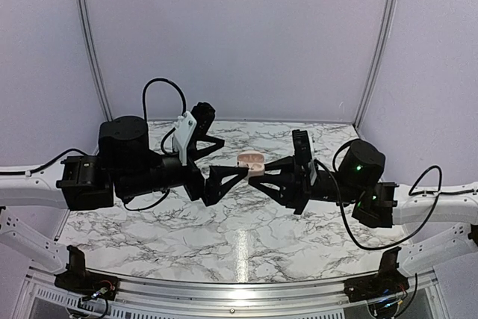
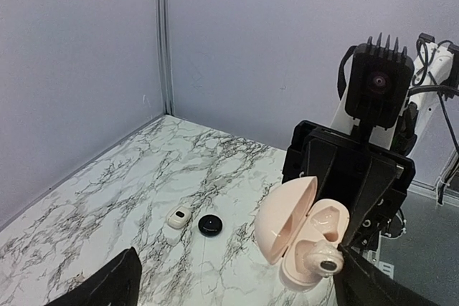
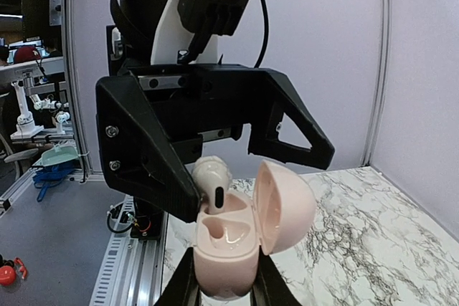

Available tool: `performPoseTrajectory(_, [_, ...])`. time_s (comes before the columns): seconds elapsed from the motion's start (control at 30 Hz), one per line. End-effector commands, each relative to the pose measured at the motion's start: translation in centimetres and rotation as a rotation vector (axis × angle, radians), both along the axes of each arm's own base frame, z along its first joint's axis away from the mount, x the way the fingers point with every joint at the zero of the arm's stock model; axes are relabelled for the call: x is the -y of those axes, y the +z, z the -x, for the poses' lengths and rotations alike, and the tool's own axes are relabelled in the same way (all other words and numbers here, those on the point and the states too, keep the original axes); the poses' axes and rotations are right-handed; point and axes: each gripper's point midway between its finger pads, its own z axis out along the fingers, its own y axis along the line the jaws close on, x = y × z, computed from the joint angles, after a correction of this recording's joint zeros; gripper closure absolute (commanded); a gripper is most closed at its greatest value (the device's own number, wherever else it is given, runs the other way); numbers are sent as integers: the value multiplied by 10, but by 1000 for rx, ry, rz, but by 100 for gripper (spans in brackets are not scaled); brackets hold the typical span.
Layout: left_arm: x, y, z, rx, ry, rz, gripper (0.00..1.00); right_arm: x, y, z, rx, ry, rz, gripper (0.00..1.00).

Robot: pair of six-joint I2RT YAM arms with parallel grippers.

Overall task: Insert the wireless bluetooth earbuds into the charging case
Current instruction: Adjust the left earbud in the left side groove of the charging case.

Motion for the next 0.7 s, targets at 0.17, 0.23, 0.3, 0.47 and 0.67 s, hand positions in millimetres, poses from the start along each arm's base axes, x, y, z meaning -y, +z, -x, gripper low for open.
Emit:
performPoseTrajectory(0.17, [-8,10,1,0,-21,44,5,6,24,28,51,134,-96,100])
performPoseTrajectory(0.23, [-6,8,5,-8,-54,44,5,6,25,31,51,149,-101,100])
performPoseTrajectory(0.3, [-4,7,8,-17,-79,45,5,7,27,33,52,161,-110,100])
performPoseTrajectory(0.47, [-1,4,15,-37,-135,39,4,8,29,33,51,162,-116,100])
performPoseTrajectory(0.67, [-17,-2,-3,-102,-91,61,1,16,22,1,-2,31,-103,100])
